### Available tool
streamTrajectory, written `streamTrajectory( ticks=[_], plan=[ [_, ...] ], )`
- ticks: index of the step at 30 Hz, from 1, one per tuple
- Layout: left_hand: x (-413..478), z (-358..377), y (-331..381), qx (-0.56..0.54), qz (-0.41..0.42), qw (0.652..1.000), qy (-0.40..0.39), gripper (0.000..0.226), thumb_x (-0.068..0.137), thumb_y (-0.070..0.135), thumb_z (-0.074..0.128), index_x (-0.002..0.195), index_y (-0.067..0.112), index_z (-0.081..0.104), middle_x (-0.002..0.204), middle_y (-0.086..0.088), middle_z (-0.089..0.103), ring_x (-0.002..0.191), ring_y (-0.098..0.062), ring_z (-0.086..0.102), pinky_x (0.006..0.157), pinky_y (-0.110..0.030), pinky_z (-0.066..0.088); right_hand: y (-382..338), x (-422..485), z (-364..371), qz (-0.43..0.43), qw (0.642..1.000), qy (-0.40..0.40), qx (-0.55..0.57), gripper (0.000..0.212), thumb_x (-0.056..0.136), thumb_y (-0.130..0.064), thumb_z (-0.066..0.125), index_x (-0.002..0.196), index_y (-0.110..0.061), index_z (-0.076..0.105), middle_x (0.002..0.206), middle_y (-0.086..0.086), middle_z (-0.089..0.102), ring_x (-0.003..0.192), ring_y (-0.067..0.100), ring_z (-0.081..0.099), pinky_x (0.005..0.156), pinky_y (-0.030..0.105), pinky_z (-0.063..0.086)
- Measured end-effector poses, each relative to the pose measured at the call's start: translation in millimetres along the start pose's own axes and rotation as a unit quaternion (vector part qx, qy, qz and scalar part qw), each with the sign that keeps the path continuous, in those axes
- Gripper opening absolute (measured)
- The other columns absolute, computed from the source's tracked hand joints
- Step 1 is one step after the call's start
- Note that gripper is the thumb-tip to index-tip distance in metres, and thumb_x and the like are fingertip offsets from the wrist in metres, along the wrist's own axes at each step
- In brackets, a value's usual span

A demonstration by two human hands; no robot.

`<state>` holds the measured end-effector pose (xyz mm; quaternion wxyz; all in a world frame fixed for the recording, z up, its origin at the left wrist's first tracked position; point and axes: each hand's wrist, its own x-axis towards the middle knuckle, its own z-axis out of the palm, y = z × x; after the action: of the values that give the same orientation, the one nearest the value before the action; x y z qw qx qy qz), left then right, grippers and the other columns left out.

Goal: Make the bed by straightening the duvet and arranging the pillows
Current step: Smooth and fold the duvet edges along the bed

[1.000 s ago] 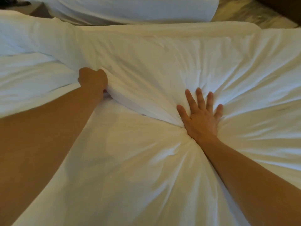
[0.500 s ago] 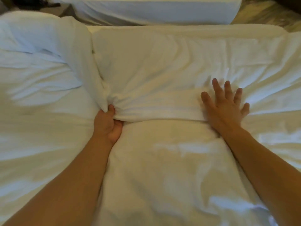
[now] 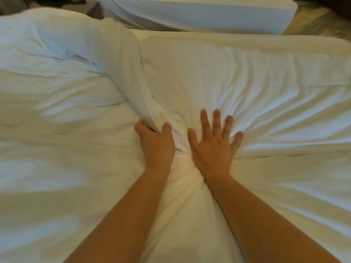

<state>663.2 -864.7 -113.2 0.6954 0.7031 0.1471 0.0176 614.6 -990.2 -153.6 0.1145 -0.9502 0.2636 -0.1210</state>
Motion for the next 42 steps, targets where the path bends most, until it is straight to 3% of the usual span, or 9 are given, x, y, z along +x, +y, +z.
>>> streamTrajectory(
  ticks=[4,7,10,15,18,20,30,38,42],
  plan=[
    [67,-6,64,0.237,0.214,0.944,0.084,0.09,0.084,0.045,0.077,0.153,0.008,0.033,0.15,-0.017,0.039,0.139,-0.036,0.04,0.115,-0.04,0.033,-2,2,9,0.003,1.0,0.012,-0.018,0.069,0.101,-0.072,0.016,0.163,-0.048,0.0,0.175,-0.008,0.0,0.162,0.028,-0.006,0.123,0.068,0.0],
    [134,7,107,0.411,0.177,0.893,0.041,0.096,0.083,0.066,0.07,0.152,0.012,0.031,0.153,-0.015,0.035,0.141,-0.034,0.038,0.111,-0.05,0.039,-2,3,12,0.008,0.999,0.008,-0.034,0.069,0.101,-0.072,0.014,0.164,-0.046,-0.002,0.176,-0.007,-0.001,0.162,0.029,-0.006,0.123,0.068,0.001],
    [168,10,110,0.466,0.149,0.871,0.027,0.082,0.094,0.055,0.064,0.15,0.005,0.031,0.153,-0.019,0.037,0.14,-0.037,0.042,0.111,-0.05,0.04,0,7,15,0.002,0.999,0.001,-0.042,0.069,0.101,-0.071,0.012,0.164,-0.046,-0.003,0.175,-0.007,-0.004,0.161,0.029,-0.008,0.123,0.067,-0.002],
    [185,-54,91,0.094,0.064,0.993,-0.023,0.033,0.101,0.033,0.057,0.123,0.009,0.063,0.132,-0.014,0.065,0.123,-0.031,0.062,0.108,-0.046,0.05,4,10,18,0.002,0.999,0.007,-0.038,0.068,0.102,-0.069,0.015,0.164,-0.045,0.001,0.176,-0.007,-0.001,0.161,0.029,-0.006,0.124,0.067,-0.001],
    [150,-139,56,-0.267,-0.089,0.959,-0.037,0.023,0.105,0.015,0.055,0.124,0.016,0.068,0.126,-0.006,0.074,0.119,-0.024,0.069,0.104,-0.056,0.052,4,11,17,0.005,0.999,0.009,-0.036,0.067,0.102,-0.067,0.015,0.164,-0.045,0.003,0.176,-0.007,0.001,0.161,0.029,-0.005,0.123,0.068,0.001],
    [112,-174,25,-0.355,-0.14,0.925,0.004,0.028,0.105,0.008,0.049,0.122,0.017,0.069,0.118,-0.003,0.078,0.112,-0.018,0.073,0.106,-0.048,0.052,3,9,15,-0.002,0.999,0.005,-0.033,0.066,0.102,-0.066,0.015,0.164,-0.046,0.004,0.176,-0.007,0.001,0.161,0.029,-0.005,0.123,0.067,0.0],
    [115,-164,0,-0.365,-0.157,0.918,-0.009,0.038,0.104,0.012,0.052,0.142,0.012,0.058,0.122,-0.009,0.074,0.121,-0.025,0.067,0.109,-0.048,0.051,-5,12,-7,0.004,0.999,-0.036,-0.035,0.066,0.099,-0.067,0.011,0.163,-0.048,0.006,0.175,-0.009,0.004,0.161,0.026,-0.005,0.123,0.066,0.0],
    [123,-171,-7,-0.357,-0.179,0.916,-0.041,0.039,0.107,0.006,0.048,0.146,0.008,0.054,0.125,-0.01,0.071,0.097,-0.015,0.074,0.075,-0.03,0.063,-144,-16,-40,-0.013,0.993,-0.018,0.118,0.064,0.099,-0.063,0.014,0.161,-0.052,0.013,0.175,-0.013,0.002,0.161,0.02,-0.008,0.125,0.059,-0.004],
    [127,-180,-8,-0.374,-0.174,0.9,-0.141,0.046,0.106,0.007,0.046,0.152,0.002,0.044,0.148,-0.019,0.057,0.132,-0.028,0.061,0.11,-0.043,0.05,-239,-37,9,0.006,0.987,-0.061,0.147,0.06,0.103,-0.066,0.012,0.161,-0.054,0.0,0.174,-0.014,-0.005,0.161,0.021,-0.012,0.124,0.061,-0.008]
  ],
)
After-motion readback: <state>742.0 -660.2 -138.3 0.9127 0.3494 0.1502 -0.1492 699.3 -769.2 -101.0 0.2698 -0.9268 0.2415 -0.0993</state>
